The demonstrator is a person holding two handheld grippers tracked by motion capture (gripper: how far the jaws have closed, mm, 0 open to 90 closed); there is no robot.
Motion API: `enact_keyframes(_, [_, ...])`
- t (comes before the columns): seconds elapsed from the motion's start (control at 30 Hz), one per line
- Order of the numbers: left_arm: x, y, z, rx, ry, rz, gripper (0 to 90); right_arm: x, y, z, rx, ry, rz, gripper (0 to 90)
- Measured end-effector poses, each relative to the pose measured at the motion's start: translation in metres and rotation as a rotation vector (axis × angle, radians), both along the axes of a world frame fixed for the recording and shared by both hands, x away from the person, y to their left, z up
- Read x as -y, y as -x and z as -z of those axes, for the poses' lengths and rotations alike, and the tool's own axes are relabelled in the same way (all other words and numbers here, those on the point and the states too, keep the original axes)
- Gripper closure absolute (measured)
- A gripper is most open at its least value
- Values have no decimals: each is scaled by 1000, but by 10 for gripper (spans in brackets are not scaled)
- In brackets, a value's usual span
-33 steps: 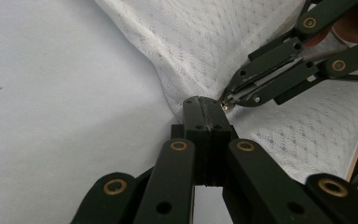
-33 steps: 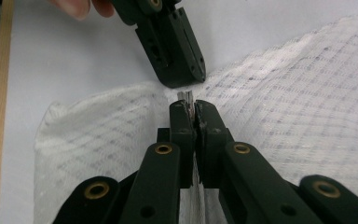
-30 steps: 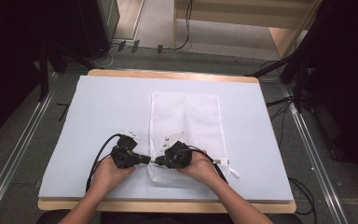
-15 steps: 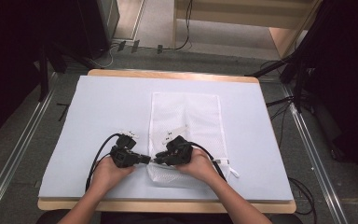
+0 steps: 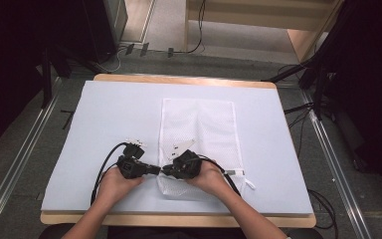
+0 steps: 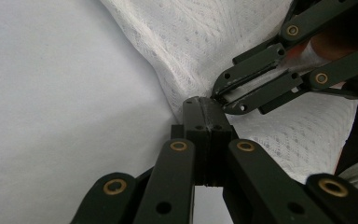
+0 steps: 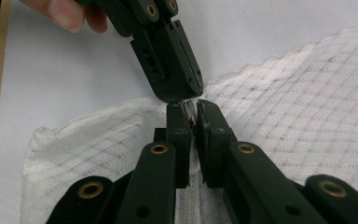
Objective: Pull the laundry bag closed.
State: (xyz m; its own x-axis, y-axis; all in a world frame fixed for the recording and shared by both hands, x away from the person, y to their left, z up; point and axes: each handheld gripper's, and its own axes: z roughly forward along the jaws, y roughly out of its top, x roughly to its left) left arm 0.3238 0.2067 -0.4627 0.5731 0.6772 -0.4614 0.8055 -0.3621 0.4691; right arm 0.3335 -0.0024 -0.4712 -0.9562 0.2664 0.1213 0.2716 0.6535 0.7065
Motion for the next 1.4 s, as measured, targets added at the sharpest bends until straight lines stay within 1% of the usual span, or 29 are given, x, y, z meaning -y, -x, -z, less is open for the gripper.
enact_keyframes(0.1, [0, 0, 0, 2, -3, 1, 900, -1, 1, -1, 12, 12, -3, 870])
enact_keyframes(0.23, [0, 0, 0, -1, -1, 0, 900, 0, 2, -2, 13, 19, -8, 873])
enact_keyframes(0.27, [0, 0, 0, 5, -7, 7, 900, 0, 2, -3, 16, 24, -17, 874])
enact_keyframes(0.37, [1, 1, 0, 8, -7, 6, 900, 1, 3, -4, 23, 29, -21, 875])
enact_keyframes(0.4, [1, 1, 0, 12, -10, 9, 900, 2, 3, -4, 28, 31, -24, 875])
enact_keyframes(0.43, [1, 1, 0, 13, -10, 8, 900, 3, 4, -4, 20, 35, -21, 876])
enact_keyframes(0.6, [1, 1, 0, 13, -6, 10, 900, 7, 5, -5, 35, 43, -28, 878])
enact_keyframes(0.67, [1, 1, -1, 14, -12, 10, 900, 10, 4, -6, 28, 47, -26, 877])
enact_keyframes(0.73, [1, 1, 0, 12, -9, 10, 900, 11, 5, -7, 23, 48, -28, 877])
enact_keyframes(0.77, [1, 1, 0, 13, -10, 9, 900, 12, 5, -7, 30, 51, -32, 877])
enact_keyframes(0.8, [1, 1, 0, 15, -5, 9, 900, 13, 4, -7, 23, 51, -32, 877])
enact_keyframes(0.83, [1, 1, 0, 15, -5, 10, 900, 15, 3, -7, 17, 41, -30, 877])
enact_keyframes(0.9, [1, 1, 0, 18, -7, 12, 900, 19, 3, -7, 4, 37, -27, 877])
enact_keyframes(0.97, [1, 1, 0, 18, -8, 12, 900, 21, 3, -7, 12, 38, -30, 877])
enact_keyframes(1.2, [0, 1, 0, 27, -15, 22, 900, 32, 1, -9, 0, 37, -25, 877])
enact_keyframes(1.3, [0, 1, 0, 29, -15, 22, 900, 33, 2, -8, -9, 28, -22, 876])
enact_keyframes(1.33, [0, 1, 0, 31, -14, 23, 900, 34, 2, -8, -5, 28, -23, 877])
enact_keyframes(1.4, [0, 1, 0, 30, -14, 25, 900, 37, 3, -8, -20, 26, -19, 877])
